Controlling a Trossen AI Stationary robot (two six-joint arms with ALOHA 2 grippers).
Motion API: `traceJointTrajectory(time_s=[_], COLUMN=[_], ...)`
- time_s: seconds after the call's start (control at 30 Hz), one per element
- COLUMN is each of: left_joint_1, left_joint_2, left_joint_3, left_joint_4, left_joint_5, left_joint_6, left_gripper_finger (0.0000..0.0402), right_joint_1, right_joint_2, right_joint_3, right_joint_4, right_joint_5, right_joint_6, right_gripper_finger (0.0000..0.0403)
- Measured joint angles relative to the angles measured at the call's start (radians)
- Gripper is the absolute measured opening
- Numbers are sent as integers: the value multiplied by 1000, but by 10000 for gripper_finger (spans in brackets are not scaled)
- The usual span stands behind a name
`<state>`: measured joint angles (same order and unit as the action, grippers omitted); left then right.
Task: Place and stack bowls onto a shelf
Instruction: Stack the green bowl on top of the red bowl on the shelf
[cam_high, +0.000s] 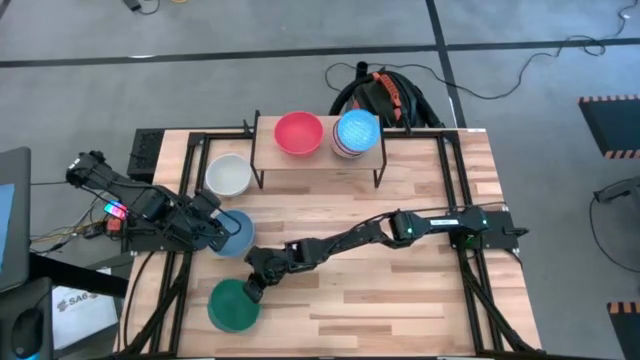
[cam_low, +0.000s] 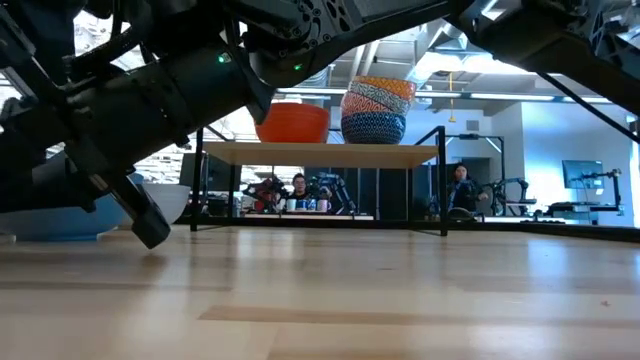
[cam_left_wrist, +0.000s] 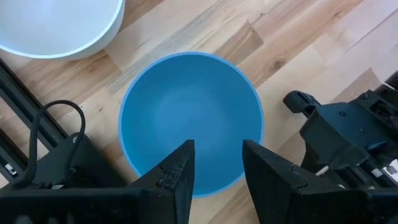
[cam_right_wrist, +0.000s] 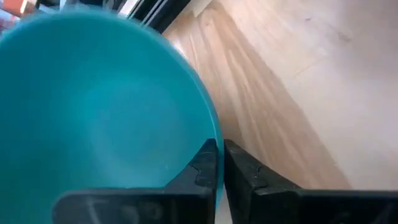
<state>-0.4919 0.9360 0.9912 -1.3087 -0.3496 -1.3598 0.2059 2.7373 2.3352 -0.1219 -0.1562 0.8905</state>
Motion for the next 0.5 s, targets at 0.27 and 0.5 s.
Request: traceJointTrajectory(time_s=[0.27,0.5], left_joint_1=[0,0], left_joint_2=[0,-1], left_joint_3=[0,0], left_joint_4=[0,0], left_joint_5=[4,13], left_joint_6=[-16,-22], left_gripper_finger=[119,119], right_joint_1=[-12,-19], right_joint_2=[0,-62], right_joint_3=[0,-1], right_joint_4=[-14,-200], right_joint_5=[22,26], right_joint_6=[-6,-91], right_gripper_finger=[28,28])
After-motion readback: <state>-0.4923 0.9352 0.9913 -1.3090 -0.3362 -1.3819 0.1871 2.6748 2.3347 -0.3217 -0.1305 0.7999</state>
